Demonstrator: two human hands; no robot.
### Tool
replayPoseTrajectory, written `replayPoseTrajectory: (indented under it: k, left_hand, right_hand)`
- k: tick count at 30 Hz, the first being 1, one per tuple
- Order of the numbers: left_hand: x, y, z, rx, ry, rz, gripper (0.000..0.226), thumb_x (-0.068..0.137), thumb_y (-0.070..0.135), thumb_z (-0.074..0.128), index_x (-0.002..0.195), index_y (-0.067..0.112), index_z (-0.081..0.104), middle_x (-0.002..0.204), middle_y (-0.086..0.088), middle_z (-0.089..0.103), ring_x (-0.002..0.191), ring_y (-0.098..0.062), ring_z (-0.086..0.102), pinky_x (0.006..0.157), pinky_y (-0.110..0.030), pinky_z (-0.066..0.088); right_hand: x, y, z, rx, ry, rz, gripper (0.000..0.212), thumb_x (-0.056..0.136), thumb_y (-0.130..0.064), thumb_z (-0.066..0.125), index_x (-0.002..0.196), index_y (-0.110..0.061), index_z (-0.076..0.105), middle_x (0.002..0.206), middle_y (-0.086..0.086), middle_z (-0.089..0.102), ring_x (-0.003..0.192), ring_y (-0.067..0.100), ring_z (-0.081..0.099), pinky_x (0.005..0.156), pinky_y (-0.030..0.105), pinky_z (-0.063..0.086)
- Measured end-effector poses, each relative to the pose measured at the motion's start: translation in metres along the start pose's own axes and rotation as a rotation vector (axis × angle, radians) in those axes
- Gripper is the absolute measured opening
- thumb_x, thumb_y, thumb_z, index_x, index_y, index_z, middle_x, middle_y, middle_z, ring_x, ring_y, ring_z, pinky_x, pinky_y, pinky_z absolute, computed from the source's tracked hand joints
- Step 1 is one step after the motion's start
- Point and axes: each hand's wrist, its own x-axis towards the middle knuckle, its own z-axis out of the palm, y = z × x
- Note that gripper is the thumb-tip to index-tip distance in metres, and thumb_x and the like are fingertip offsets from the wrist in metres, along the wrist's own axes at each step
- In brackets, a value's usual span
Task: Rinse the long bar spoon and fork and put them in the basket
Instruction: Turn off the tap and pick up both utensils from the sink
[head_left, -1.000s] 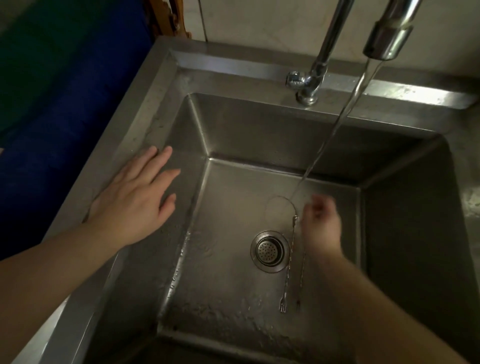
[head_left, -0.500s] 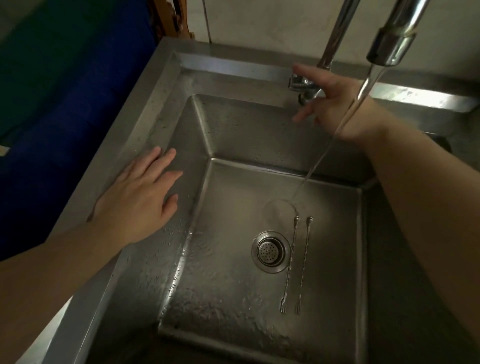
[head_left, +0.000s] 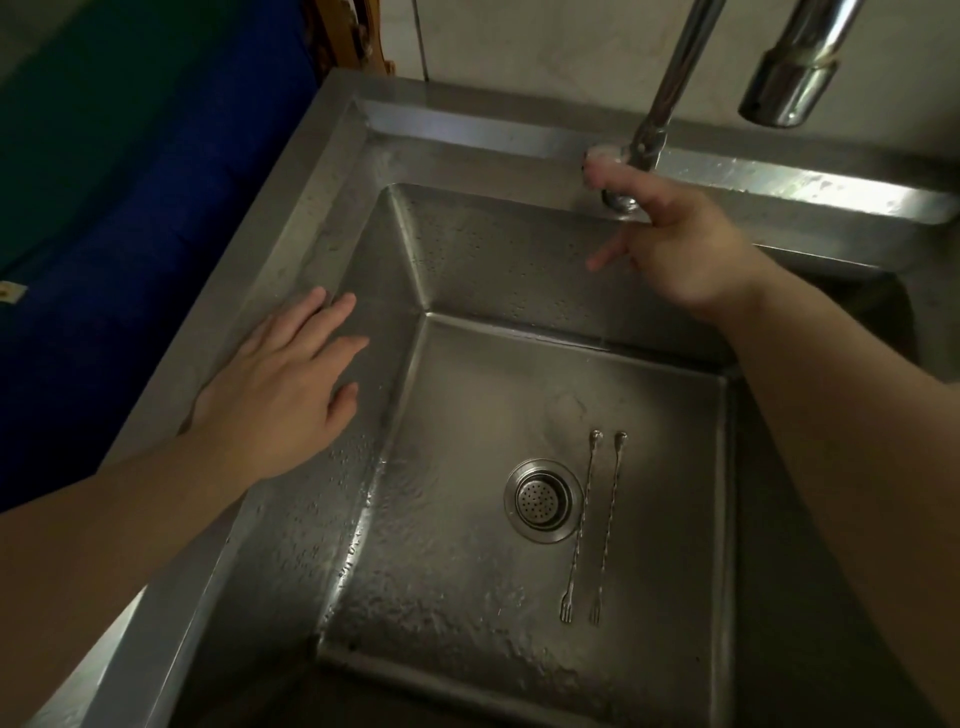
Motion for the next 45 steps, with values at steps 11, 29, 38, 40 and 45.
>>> replayPoseTrajectory:
  k: [11,29,38,40,45]
  left_hand:
    - [-0.001,-0.002,0.005,-0.008,0.045,0.011,0.046,0.09,0.029,0.052,0.131,0.01,0.056,0.157,-0.011,0.033,0.148,-0.028,0.019,0.113,-0.053,0.028]
    - [0.014,0.244,0.143,-0.695,-0.278,-0.324,0.015,0.084,0.021,0.061,0.094,0.011,0.065,0.09,-0.008,0.066,0.084,-0.027,0.064,0.07,-0.036,0.051]
    - [0.004,0.29,0.202,-0.837,-0.403,-0.603,0.014,0.083,0.02,0.064,0.088,0.006,0.061,0.085,-0.012,0.067,0.082,-0.028,0.062,0.064,-0.029,0.041]
    - [0.006,0.291,0.207,-0.794,-0.408,-0.611,0.014,0.084,0.013,0.059,0.093,0.002,0.062,0.094,-0.018,0.069,0.092,-0.033,0.064,0.068,-0.031,0.043]
    - [0.009,0.284,0.21,-0.714,-0.524,-0.633,0.026,0.085,0.01,0.053,0.105,-0.003,0.061,0.113,-0.025,0.067,0.108,-0.038,0.061,0.081,-0.034,0.046]
  right_hand:
    - [-0.015,-0.001,0.007,0.013,0.086,0.03,0.074,0.085,0.021,0.046,0.143,-0.025,0.048,0.157,-0.009,0.034,0.131,0.008,0.051,0.087,0.021,0.056]
    - [-0.218,0.155,0.089,-0.207,0.332,0.924,0.019,0.096,-0.018,0.054,0.114,-0.018,0.062,0.106,0.008,0.068,0.092,0.024,0.065,0.083,0.037,0.055]
    - [-0.251,0.183,0.142,-0.375,0.158,1.005,0.013,0.095,-0.025,0.057,0.096,-0.013,0.061,0.1,0.009,0.064,0.079,0.02,0.055,0.064,0.027,0.036]
    - [-0.251,0.186,0.142,-0.409,0.123,1.024,0.015,0.096,-0.022,0.053,0.099,-0.011,0.063,0.103,0.011,0.066,0.086,0.025,0.06,0.066,0.027,0.037]
    - [-0.251,0.188,0.143,-0.343,0.09,1.136,0.02,0.092,-0.014,0.052,0.104,-0.006,0.066,0.111,0.015,0.068,0.102,0.032,0.064,0.074,0.03,0.046]
